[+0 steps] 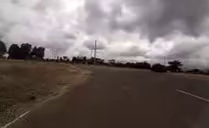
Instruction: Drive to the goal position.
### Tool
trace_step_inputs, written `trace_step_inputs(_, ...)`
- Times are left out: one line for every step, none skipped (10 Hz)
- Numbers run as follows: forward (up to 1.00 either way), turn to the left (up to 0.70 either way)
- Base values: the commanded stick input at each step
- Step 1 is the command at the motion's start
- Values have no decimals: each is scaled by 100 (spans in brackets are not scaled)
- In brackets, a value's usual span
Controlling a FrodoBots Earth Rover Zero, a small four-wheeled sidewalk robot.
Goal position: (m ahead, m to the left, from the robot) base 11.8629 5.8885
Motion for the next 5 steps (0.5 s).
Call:
trace_step_inputs(46,0)
trace_step_inputs(23,0)
trace_step_inputs(0,0)
trace_step_inputs(0,0)
trace_step_inputs(0,0)
